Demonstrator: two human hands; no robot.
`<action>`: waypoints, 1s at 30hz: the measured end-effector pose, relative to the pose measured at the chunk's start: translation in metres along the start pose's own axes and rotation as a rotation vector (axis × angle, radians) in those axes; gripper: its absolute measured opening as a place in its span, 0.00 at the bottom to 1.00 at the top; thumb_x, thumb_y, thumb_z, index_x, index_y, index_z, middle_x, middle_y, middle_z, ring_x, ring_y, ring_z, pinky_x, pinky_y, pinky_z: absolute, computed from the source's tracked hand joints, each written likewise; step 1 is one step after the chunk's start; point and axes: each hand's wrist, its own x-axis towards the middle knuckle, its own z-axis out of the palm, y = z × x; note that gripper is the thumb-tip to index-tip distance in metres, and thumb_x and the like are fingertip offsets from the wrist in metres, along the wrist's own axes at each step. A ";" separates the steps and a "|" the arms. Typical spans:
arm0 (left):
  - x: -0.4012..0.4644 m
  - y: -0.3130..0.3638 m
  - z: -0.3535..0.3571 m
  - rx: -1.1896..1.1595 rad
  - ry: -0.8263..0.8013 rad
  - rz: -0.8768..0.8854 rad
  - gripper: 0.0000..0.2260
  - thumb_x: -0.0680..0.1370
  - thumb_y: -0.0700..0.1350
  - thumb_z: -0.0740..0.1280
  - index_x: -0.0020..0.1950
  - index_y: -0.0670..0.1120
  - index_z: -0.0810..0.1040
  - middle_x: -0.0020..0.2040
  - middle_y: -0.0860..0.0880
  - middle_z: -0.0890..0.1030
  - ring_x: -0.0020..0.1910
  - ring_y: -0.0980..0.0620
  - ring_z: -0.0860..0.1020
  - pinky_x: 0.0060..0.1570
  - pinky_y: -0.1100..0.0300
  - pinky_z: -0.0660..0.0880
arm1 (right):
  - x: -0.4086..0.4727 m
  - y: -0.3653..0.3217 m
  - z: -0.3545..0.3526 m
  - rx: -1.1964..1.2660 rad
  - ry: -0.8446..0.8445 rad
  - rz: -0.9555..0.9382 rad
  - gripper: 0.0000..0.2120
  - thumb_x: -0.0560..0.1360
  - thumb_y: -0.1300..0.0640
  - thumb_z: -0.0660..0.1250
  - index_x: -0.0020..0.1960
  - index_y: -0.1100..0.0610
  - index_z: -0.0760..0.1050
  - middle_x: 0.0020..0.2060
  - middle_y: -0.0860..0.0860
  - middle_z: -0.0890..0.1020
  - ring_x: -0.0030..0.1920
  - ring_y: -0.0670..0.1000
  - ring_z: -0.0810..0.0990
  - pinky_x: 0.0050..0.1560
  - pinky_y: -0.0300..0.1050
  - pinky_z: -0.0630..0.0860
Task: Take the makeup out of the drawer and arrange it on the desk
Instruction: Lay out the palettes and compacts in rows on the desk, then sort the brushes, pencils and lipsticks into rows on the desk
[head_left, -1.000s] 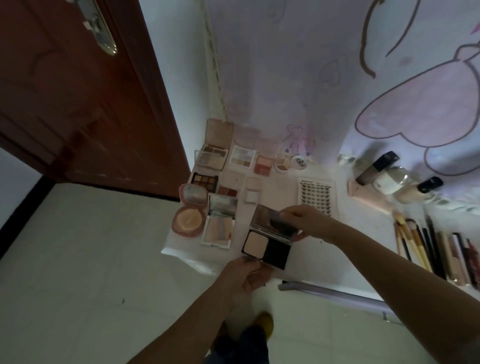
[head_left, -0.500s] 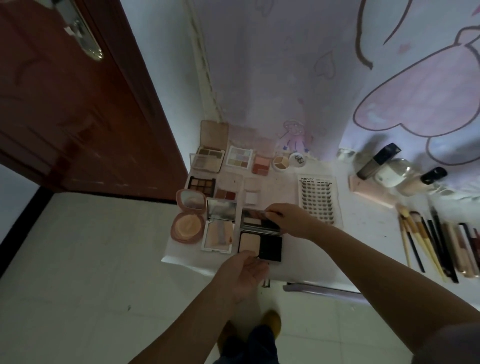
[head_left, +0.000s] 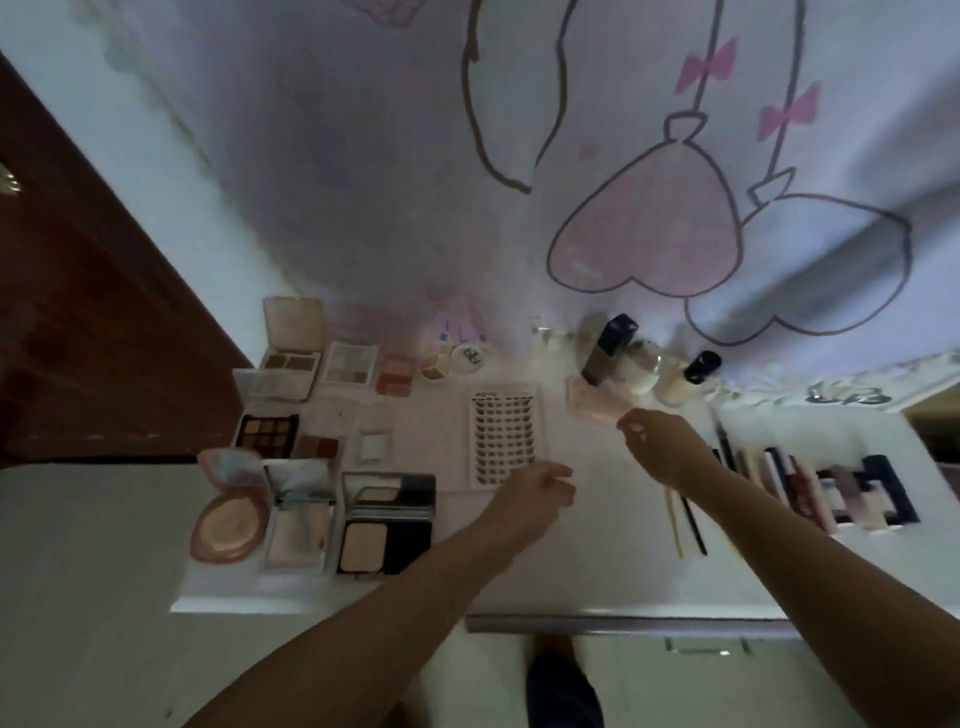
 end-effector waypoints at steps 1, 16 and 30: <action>0.019 0.010 0.012 0.229 0.046 0.127 0.15 0.80 0.40 0.58 0.65 0.43 0.73 0.60 0.45 0.78 0.58 0.48 0.76 0.58 0.57 0.73 | 0.007 0.015 -0.002 -0.055 -0.005 0.011 0.14 0.79 0.57 0.57 0.62 0.53 0.74 0.59 0.53 0.78 0.58 0.54 0.76 0.58 0.47 0.72; 0.129 0.026 0.066 1.348 0.150 0.357 0.25 0.77 0.37 0.58 0.74 0.44 0.57 0.71 0.42 0.61 0.69 0.43 0.62 0.59 0.48 0.70 | 0.039 0.046 0.004 -0.213 -0.062 -0.278 0.19 0.78 0.55 0.58 0.67 0.59 0.62 0.59 0.56 0.72 0.55 0.56 0.75 0.45 0.47 0.73; 0.016 0.045 0.074 0.250 -0.184 0.276 0.06 0.78 0.46 0.64 0.53 0.46 0.74 0.38 0.50 0.76 0.34 0.54 0.75 0.38 0.58 0.77 | -0.057 0.024 -0.114 0.394 -0.341 -0.365 0.07 0.80 0.49 0.58 0.45 0.45 0.72 0.41 0.46 0.77 0.36 0.40 0.78 0.35 0.33 0.72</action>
